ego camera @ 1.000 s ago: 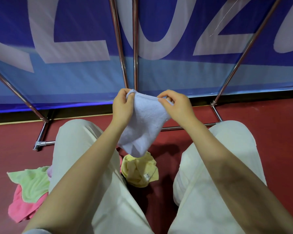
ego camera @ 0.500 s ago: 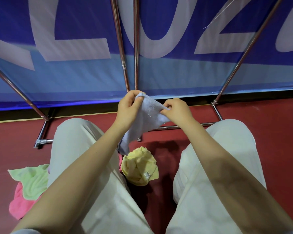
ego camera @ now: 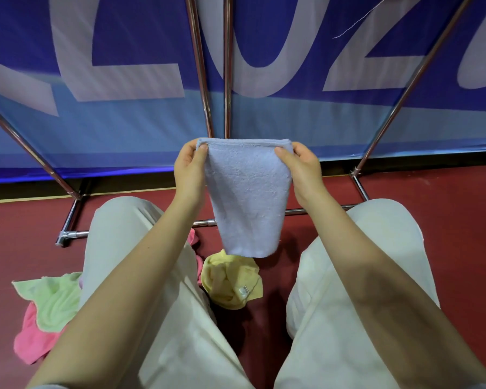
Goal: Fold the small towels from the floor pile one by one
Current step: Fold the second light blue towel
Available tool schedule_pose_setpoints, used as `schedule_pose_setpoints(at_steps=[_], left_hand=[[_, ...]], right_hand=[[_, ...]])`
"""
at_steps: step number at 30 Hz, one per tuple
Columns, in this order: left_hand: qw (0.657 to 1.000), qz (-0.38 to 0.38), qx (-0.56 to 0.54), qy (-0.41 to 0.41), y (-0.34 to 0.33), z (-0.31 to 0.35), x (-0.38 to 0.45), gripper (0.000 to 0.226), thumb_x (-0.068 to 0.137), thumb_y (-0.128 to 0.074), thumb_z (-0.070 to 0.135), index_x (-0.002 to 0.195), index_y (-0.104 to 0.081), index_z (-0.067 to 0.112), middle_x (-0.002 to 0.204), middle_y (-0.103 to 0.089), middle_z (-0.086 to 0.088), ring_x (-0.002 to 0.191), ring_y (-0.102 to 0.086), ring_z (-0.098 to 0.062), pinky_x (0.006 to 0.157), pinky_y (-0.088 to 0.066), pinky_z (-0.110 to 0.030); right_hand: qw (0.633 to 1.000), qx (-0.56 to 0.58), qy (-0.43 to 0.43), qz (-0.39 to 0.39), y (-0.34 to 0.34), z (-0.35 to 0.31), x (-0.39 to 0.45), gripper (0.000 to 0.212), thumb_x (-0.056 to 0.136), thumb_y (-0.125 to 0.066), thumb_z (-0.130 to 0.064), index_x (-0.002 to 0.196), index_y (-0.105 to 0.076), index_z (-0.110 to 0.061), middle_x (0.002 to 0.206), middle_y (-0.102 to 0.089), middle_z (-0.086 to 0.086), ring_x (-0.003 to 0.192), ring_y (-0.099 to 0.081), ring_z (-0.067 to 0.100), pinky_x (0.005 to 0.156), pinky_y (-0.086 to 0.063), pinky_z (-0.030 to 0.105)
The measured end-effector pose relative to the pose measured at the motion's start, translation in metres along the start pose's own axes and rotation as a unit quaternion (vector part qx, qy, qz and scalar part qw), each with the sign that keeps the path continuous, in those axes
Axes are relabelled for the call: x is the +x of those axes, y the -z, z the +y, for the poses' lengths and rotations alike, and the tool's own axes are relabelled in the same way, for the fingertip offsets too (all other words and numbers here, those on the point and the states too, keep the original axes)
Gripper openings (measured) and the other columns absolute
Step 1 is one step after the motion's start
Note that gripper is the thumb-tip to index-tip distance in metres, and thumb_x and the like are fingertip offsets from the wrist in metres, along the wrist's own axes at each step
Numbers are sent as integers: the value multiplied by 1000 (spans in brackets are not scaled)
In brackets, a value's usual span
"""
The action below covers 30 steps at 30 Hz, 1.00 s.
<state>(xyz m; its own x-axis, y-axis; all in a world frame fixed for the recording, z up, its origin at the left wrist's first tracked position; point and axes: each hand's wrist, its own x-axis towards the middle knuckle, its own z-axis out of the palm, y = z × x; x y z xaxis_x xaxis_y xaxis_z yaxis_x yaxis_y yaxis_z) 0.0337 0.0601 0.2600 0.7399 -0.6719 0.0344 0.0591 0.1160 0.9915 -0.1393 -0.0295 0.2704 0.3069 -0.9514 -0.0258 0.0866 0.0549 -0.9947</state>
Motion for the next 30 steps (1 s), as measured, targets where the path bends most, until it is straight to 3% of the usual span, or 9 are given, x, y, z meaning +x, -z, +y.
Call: schedule_pose_setpoints(at_steps=[7, 11, 14, 17, 22, 26, 30], left_hand=[[1000, -2, 9, 29, -8, -3, -1, 16, 96, -52, 21, 100, -67, 18, 99, -65, 4, 90, -56, -8, 80, -45, -25], [992, 7, -10, 129, -17, -9, -2, 16, 94, -54, 23, 88, -69, 21, 92, -67, 0, 87, -56, -17, 76, -44, -31], [971, 31, -67, 226, -27, -10, -6, 16, 93, -56, 17, 78, -61, 19, 77, -57, -2, 69, -48, -17, 61, -38, -27], [959, 45, -91, 266, -39, -11, -10, 14, 90, -59, 16, 76, -59, 19, 78, -53, -5, 69, -45, -19, 59, -36, -27], [973, 39, -48, 221, -57, -15, -15, 12, 92, -55, 17, 90, -67, 17, 86, -64, -2, 82, -58, -19, 75, -48, -28], [988, 2, -13, 153, -64, -15, -20, 17, 96, -50, 14, 95, -66, 11, 83, -66, -2, 75, -59, -11, 66, -48, -22], [979, -9, -67, 191, -55, -12, -10, 24, 90, -57, 14, 106, -69, 0, 86, -66, -10, 75, -60, -20, 61, -49, -25]], right_hand=[[994, -53, 38, 90, -4, 1, 2, 33, 87, -63, -17, 63, -40, -20, 64, -36, -4, 63, -31, 11, 56, -29, 25], [986, -75, 2, 149, -12, 11, 6, 37, 85, -62, -14, 62, -33, -19, 61, -31, -6, 57, -26, 9, 51, -26, 23], [981, -46, -55, 180, -19, 18, 5, 37, 86, -60, -12, 61, -33, -18, 61, -32, -6, 56, -26, 11, 50, -26, 24], [975, 1, -109, 195, -26, 24, 5, 34, 87, -58, -10, 62, -37, -16, 62, -35, -5, 55, -29, 11, 49, -29, 21], [987, -3, -87, 134, -45, 24, 2, 25, 88, -59, -14, 67, -45, -19, 64, -45, -8, 58, -42, 8, 56, -35, 21], [996, -57, -20, 62, -60, 23, -5, 11, 91, -58, -17, 81, -55, -13, 70, -56, -7, 64, -52, 4, 58, -41, 15], [999, -39, -11, 22, -60, 19, -5, 27, 97, -48, -17, 74, -61, -16, 59, -59, -8, 54, -55, 1, 54, -45, 16]])
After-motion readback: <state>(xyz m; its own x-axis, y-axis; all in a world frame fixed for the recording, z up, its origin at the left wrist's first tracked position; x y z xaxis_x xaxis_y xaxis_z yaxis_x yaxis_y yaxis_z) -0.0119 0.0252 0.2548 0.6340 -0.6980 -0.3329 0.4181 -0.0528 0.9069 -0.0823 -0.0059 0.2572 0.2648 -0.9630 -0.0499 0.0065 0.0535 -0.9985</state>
